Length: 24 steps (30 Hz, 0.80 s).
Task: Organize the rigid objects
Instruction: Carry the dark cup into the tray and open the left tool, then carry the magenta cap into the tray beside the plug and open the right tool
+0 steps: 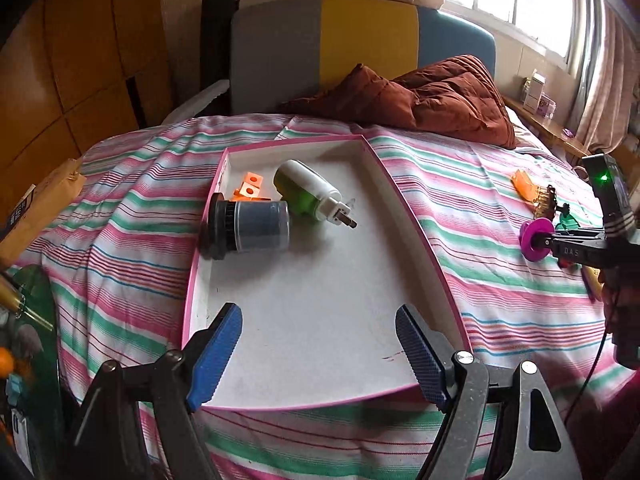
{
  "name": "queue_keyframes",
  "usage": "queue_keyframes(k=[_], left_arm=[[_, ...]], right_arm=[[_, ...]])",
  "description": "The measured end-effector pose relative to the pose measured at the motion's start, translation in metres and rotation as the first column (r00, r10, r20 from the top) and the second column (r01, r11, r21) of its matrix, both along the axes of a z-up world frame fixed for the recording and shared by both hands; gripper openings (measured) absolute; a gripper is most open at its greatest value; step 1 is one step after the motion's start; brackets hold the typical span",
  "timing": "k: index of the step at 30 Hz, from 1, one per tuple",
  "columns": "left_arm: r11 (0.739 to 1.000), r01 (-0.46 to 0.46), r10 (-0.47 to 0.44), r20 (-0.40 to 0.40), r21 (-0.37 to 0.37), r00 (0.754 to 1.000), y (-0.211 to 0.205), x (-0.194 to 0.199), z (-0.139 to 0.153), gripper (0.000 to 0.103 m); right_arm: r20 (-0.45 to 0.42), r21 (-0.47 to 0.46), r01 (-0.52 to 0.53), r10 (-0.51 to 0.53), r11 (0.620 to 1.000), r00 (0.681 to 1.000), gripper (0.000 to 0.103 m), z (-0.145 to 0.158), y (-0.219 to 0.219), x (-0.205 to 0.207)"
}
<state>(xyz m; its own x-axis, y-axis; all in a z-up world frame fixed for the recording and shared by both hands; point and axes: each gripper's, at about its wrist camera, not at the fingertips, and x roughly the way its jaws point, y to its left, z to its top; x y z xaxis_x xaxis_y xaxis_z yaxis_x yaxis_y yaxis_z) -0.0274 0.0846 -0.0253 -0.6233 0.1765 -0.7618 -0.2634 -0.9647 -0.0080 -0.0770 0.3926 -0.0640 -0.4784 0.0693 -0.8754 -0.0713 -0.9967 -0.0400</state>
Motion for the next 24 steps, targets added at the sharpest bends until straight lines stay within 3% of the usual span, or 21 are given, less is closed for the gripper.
queue_keyframes(k=[24], left_arm=[[0.999,0.004,-0.005,0.015,0.044,1.000,-0.017,0.015,-0.004,0.080]], right_arm=[[-0.007,0.003,0.063,-0.063,0.998,0.998,0.015,0.001,-0.012,0.010]])
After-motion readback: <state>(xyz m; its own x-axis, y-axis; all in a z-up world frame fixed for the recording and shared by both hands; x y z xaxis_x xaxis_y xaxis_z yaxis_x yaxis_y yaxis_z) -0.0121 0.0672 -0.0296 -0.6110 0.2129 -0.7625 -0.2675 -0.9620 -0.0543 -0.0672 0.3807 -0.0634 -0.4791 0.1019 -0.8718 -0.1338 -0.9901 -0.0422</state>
